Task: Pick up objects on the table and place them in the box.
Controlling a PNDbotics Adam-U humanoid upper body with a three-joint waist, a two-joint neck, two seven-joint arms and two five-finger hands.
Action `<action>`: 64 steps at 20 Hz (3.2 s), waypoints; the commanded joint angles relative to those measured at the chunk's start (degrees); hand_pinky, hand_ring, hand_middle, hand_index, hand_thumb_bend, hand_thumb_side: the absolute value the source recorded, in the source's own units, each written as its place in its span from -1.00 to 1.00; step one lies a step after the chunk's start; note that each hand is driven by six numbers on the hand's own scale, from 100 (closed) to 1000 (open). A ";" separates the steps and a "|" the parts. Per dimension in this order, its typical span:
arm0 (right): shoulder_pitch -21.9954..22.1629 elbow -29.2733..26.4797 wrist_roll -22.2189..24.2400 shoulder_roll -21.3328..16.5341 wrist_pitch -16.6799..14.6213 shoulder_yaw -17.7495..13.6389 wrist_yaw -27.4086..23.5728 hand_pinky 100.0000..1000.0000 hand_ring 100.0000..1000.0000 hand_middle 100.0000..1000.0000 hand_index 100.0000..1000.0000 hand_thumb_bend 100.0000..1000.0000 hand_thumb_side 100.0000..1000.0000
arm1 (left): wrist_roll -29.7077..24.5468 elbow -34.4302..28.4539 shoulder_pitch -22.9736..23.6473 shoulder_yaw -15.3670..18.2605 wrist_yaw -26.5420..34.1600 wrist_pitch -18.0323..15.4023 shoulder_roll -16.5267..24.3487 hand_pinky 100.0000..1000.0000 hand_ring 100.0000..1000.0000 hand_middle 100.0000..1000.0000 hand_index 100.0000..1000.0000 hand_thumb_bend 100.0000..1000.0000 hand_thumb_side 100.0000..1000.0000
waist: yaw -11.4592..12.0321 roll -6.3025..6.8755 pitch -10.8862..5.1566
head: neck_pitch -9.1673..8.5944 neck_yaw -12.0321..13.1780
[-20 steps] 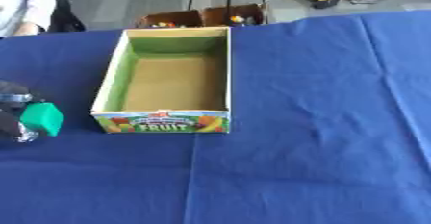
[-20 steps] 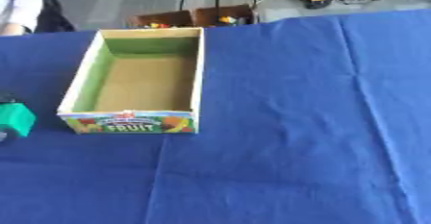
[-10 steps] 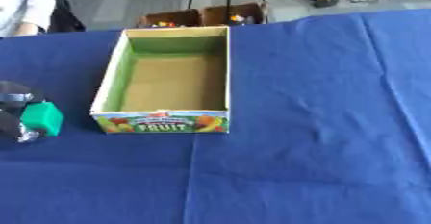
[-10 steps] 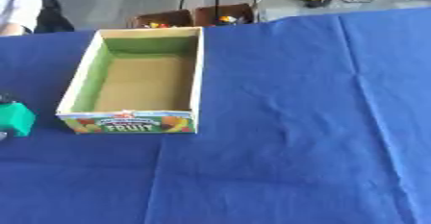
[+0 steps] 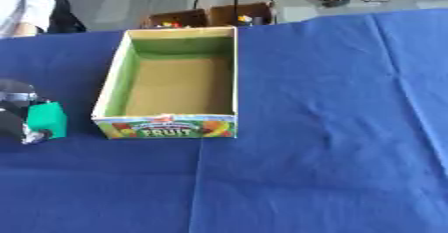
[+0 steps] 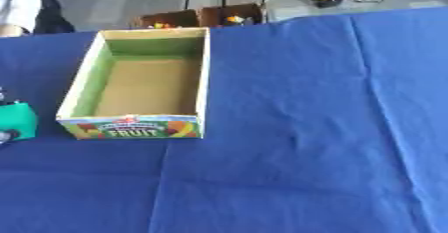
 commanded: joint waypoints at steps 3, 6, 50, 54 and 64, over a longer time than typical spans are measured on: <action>-0.23 -1.16 0.05 -1.06 0.11 -0.28 -0.39 0.38 0.35 -0.14 0.29 -1.00 0.51 | 0.10 -1.80 -1.41 1.32 -1.22 -1.37 1.59 -0.23 0.02 0.24 0.46 -1.00 -0.35 | 0.04 0.05 -1.54 | -0.29 0.16; -0.24 -1.16 0.01 -1.02 0.12 -0.28 -0.41 0.38 0.35 -0.14 0.29 -1.00 0.51 | 1.04 -1.98 -1.45 1.63 -1.83 -1.13 1.63 -0.27 -0.01 0.21 0.42 -1.00 -0.39 | 0.03 0.04 -1.70 | -0.30 0.11; 0.11 -1.16 0.87 0.35 0.32 0.75 -1.96 0.39 0.36 -0.12 0.30 -1.00 0.47 | -2.20 -4.02 -21.65 -1.17 2.75 -1.91 -17.75 -0.42 -0.08 0.19 0.41 -1.00 -0.37 | -1.41 1.07 -4.23 | -0.47 1.12; -0.11 -1.16 1.11 0.55 0.27 0.86 -2.21 0.39 0.36 -0.13 0.30 -1.00 0.47 | -2.10 -1.53 -21.47 -1.53 0.45 -2.23 -19.66 -0.41 -0.08 0.19 0.41 -1.00 -0.37 | -1.88 1.04 -3.93 | -0.90 1.28; -0.61 -1.16 1.57 0.77 0.04 0.99 -2.68 0.40 0.36 -0.13 0.30 -1.00 0.47 | -0.10 6.49 -21.96 -2.30 -9.39 -3.30 -23.20 -0.36 -0.04 0.20 0.41 -1.00 -0.32 | -3.19 1.13 -3.34 | -1.43 1.72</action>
